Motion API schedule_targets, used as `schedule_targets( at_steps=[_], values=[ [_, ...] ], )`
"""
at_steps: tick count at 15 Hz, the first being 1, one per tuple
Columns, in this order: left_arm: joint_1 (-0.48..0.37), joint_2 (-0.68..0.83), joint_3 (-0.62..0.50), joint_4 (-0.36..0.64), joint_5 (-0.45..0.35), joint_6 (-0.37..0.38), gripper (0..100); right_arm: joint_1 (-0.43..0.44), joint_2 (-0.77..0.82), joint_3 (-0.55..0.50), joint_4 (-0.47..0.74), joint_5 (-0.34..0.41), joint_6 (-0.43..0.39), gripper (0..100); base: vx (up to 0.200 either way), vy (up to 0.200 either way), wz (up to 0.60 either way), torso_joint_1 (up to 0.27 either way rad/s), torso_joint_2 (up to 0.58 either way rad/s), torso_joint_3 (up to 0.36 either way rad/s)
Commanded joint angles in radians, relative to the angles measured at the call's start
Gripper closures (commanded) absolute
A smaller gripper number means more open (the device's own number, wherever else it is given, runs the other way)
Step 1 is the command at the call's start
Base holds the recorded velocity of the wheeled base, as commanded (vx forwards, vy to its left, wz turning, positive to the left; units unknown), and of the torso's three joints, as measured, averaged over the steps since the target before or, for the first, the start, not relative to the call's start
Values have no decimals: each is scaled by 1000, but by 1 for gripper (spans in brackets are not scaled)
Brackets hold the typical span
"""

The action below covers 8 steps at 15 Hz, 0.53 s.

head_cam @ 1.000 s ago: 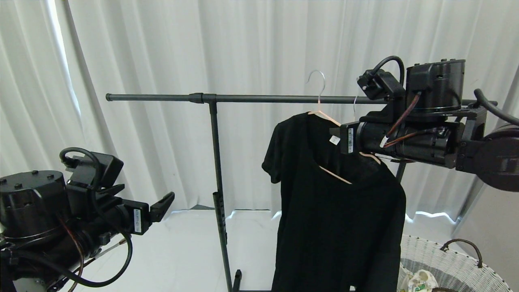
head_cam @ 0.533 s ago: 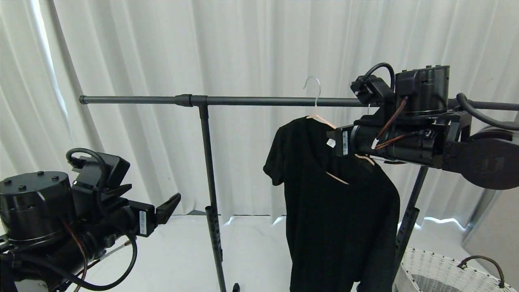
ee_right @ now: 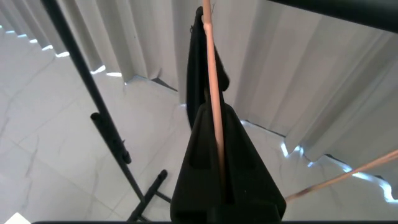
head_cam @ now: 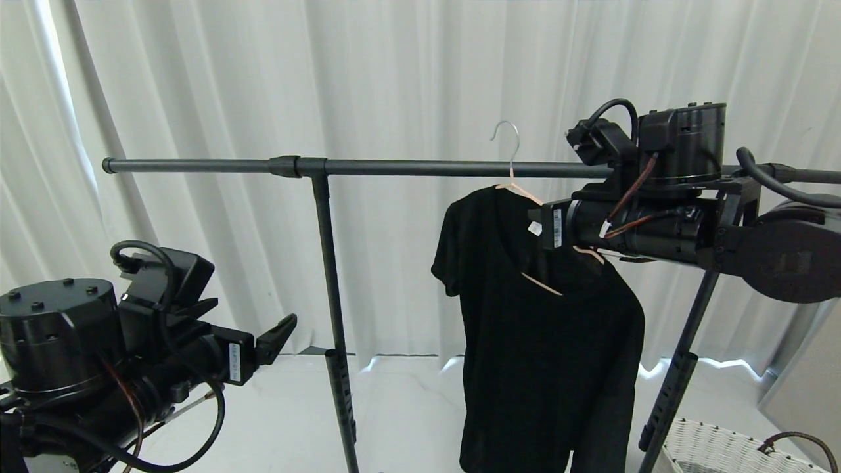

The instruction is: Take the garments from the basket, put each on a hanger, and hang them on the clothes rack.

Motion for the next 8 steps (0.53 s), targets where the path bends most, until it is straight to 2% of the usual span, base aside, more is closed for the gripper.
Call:
schedule_targets(
  at_steps=[1,8],
  values=[
    [0,0,0,0,0,0,0,-4,35,-42,10,-2,-1,100,0,0,0,0,0,0],
    [-20,0,0,0,0,0,0,-21,178,-209,101,-22,-1,100,0,0,0,0,0,0]
  ],
)
